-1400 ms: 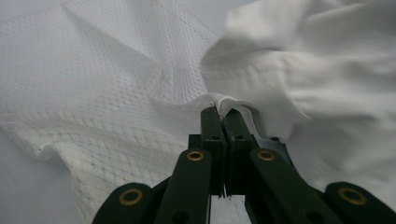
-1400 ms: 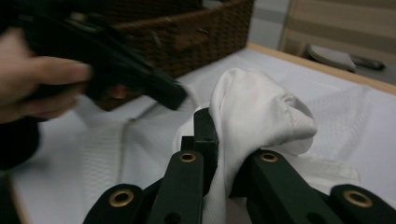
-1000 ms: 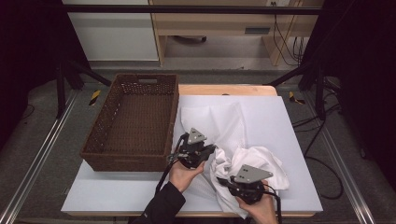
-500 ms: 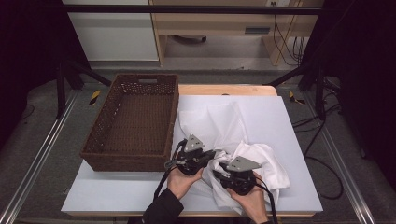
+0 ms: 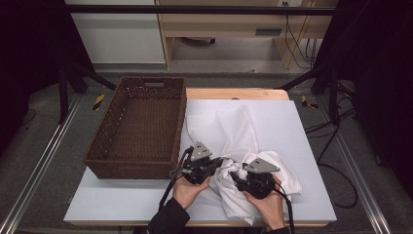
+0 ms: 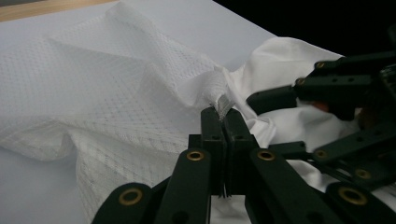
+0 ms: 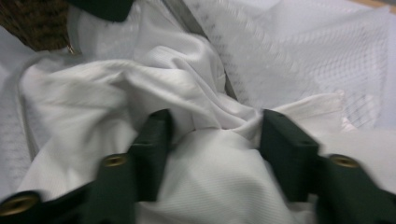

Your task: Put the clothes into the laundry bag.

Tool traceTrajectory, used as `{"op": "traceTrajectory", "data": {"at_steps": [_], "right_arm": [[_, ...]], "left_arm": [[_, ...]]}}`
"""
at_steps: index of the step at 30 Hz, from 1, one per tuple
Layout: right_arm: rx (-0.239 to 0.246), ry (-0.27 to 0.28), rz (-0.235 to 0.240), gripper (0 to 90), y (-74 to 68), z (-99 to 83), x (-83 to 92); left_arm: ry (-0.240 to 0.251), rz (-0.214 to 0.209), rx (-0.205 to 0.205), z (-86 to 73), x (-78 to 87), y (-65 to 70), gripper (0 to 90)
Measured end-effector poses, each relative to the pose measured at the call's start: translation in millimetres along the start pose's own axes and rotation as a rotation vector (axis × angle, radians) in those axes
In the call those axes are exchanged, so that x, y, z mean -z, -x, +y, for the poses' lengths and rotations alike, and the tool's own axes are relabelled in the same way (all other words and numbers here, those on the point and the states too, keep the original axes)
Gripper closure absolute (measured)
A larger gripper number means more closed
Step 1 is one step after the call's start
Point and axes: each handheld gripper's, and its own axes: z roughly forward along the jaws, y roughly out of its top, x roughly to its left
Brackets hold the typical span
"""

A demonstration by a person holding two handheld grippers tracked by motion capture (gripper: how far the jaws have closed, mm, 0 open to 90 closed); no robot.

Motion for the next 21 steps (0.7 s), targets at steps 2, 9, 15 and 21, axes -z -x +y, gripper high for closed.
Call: {"op": "traceTrajectory", "data": {"at_steps": [2,9,15,21], "right_arm": [[0.010,0.004,0.006,81.6,-1.5,0.5,4.9],[0.059,0.049,0.149,86.1,-18.1,6.2,26.6],[0.045,0.013,0.091,85.4,-20.8,15.0,-2.3],[0.011,0.023,-0.046,78.1,-18.0,18.1,-21.4]], "left_arm": [[-0.002,0.004,0.003,0.0,-0.5,-0.9,88.8],[0.015,0.003,0.013,8.5,1.1,0.5,88.8],[0.032,-0.031,-0.022,14.3,8.0,13.4,88.8],[0.018,-0.026,0.002,2.2,5.5,9.3,88.8]]}}
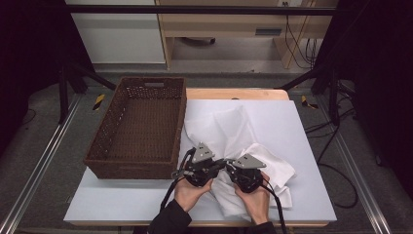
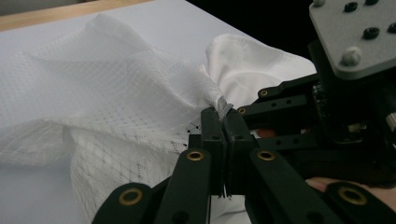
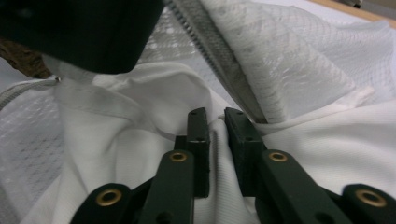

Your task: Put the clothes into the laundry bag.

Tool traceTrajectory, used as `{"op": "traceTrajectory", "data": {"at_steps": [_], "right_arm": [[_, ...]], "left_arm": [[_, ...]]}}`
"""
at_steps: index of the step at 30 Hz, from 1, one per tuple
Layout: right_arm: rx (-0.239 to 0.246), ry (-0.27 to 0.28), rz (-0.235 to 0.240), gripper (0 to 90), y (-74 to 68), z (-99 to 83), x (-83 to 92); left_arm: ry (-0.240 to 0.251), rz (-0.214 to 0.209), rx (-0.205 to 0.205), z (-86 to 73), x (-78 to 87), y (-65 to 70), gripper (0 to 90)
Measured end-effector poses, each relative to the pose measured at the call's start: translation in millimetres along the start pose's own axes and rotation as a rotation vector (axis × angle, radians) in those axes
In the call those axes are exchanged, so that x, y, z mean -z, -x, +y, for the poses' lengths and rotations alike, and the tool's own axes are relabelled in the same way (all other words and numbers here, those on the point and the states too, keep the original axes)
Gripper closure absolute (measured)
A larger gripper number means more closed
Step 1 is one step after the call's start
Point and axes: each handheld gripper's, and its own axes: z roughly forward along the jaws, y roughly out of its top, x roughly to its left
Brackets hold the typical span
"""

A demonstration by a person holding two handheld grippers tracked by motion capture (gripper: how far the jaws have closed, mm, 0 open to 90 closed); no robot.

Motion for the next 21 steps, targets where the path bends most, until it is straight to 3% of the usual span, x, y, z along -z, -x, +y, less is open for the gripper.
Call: {"op": "traceTrajectory", "data": {"at_steps": [3,6,8,10,12,13,17,21], "right_arm": [[-0.013,0.050,0.062,70.3,-0.4,-1.0,12.7],[-0.056,0.135,0.134,60.8,8.2,-1.7,39.3],[-0.071,0.178,0.110,51.9,19.3,-1.9,60.2],[-0.077,0.189,0.031,41.1,31.2,-2.1,72.5],[-0.095,0.165,-0.067,26.8,48.1,-4.2,76.8],[-0.119,0.141,-0.089,23.1,57.0,-7.1,75.0],[-0.200,0.022,-0.047,20.3,78.2,-27.8,50.1],[-0.272,0.010,0.024,32.5,79.5,-44.5,32.6]], "left_arm": [[-0.005,0.001,0.017,-6.0,-1.3,-5.5,88.8],[-0.010,0.003,0.021,-9.1,-1.8,-8.4,88.7],[-0.012,0.003,0.021,-9.8,-2.0,-8.7,88.7],[-0.012,0.007,0.014,-10.0,-2.4,-7.7,88.7],[-0.017,0.005,0.009,-10.2,-3.2,-7.2,88.7],[-0.020,0.003,0.007,-10.2,-3.6,-7.0,88.6],[-0.029,0.002,0.001,-11.4,-5.6,-6.7,88.7],[-0.034,0.007,0.003,-12.9,-7.4,-7.5,88.6]]}}
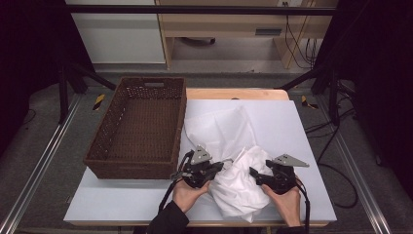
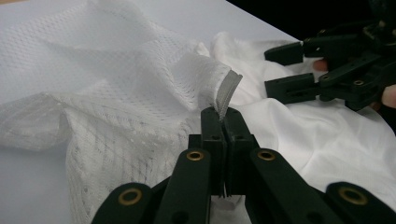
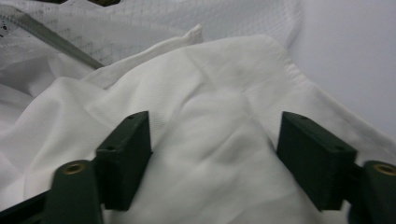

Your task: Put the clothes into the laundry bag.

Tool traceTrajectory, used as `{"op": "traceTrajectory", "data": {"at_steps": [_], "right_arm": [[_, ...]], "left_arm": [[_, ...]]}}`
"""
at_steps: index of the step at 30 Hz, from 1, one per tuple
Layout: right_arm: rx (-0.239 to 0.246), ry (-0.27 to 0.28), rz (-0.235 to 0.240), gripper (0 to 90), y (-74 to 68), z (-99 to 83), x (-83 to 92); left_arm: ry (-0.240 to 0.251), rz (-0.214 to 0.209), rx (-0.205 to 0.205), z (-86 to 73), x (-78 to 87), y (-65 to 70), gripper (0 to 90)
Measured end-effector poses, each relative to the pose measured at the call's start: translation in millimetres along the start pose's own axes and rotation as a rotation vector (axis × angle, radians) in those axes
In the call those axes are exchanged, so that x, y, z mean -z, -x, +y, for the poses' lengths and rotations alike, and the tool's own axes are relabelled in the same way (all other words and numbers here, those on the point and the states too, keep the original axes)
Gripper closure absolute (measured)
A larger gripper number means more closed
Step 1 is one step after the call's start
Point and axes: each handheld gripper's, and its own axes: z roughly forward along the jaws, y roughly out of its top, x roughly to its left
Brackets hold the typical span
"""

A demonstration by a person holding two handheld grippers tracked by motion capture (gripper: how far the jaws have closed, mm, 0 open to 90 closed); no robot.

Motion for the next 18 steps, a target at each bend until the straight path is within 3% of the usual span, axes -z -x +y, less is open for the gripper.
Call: {"op": "traceTrajectory", "data": {"at_steps": [4,6,8,11,13,16,18], "right_arm": [[-0.029,-0.097,0.047,54.6,-3.0,-3.5,-12.5],[-0.031,-0.100,0.053,66.7,-5.1,-2.9,-12.8],[0.004,-0.089,0.042,75.8,-6.9,-0.6,-7.4],[0.048,0.010,0.035,78.1,-14.9,4.0,10.2],[0.098,0.108,0.088,78.1,-23.4,8.2,25.6],[0.180,0.187,0.156,77.9,-39.0,13.5,39.3],[0.250,0.206,0.197,77.7,-52.0,15.8,43.6]], "left_arm": [[0.003,-0.001,0.007,0.1,-0.7,0.6,88.7],[0.000,-0.002,0.007,0.6,-1.4,1.7,88.7],[-0.005,0.000,0.003,1.5,-1.8,2.5,88.7],[-0.003,0.004,0.006,4.3,-1.5,3.2,88.7],[0.000,0.008,0.011,7.2,-1.4,2.8,88.7],[0.003,0.015,0.020,11.9,-1.2,2.8,88.7],[0.007,0.020,0.030,15.4,-0.6,3.1,88.7]]}}
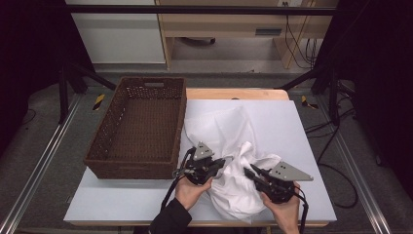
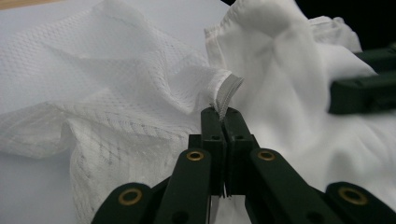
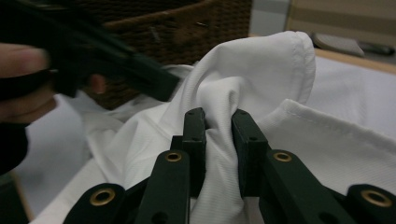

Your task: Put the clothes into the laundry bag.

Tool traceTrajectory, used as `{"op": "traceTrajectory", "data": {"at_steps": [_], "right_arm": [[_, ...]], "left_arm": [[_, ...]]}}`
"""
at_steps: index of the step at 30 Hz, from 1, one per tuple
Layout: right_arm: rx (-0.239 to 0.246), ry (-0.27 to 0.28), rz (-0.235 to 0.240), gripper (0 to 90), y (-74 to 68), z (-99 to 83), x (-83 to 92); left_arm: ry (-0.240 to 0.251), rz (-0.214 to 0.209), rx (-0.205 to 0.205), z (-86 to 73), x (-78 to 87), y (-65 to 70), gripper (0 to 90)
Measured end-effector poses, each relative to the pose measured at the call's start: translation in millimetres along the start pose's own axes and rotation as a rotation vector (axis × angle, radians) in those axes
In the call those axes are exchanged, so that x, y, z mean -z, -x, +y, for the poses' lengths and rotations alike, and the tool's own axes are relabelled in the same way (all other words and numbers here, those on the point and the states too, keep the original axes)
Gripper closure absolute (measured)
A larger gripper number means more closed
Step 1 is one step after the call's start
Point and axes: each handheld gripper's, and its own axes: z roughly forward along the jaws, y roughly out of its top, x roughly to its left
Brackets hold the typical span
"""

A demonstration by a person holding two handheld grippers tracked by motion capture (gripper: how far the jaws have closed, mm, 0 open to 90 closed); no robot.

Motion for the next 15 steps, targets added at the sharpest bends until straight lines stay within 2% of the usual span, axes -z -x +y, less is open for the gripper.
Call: {"op": "traceTrajectory", "data": {"at_steps": [3,5,7,11,12,13,14,15], "right_arm": [[0.056,-0.014,0.064,77.6,-15.2,1.6,-7.6],[0.081,-0.067,0.109,77.6,-25.5,-4.3,-21.5],[0.086,-0.084,0.110,77.6,-26.8,-6.7,-26.9],[0.060,-0.138,0.073,77.4,-26.2,-9.2,-46.2],[0.045,-0.167,0.018,76.8,-22.7,-7.5,-57.9],[0.045,-0.167,0.018,76.8,-22.7,-7.5,-57.9],[0.037,-0.174,-0.002,76.5,-21.2,-7.1,-61.8],[0.022,-0.186,-0.042,76.0,-17.9,-6.7,-69.2]], "left_arm": [[0.013,0.012,0.002,6.3,3.1,1.1,88.7],[0.025,0.016,0.007,11.2,6.0,1.2,88.7],[0.034,0.014,0.006,15.9,8.6,2.2,88.7],[0.043,0.001,-0.019,18.6,13.5,7.2,88.8],[0.042,-0.005,-0.024,17.8,14.0,8.3,88.8],[0.041,-0.009,-0.023,16.8,14.2,9.3,88.8],[0.040,-0.016,-0.024,13.8,14.0,10.5,88.8],[0.034,-0.018,-0.026,12.2,13.8,10.7,88.8]]}}
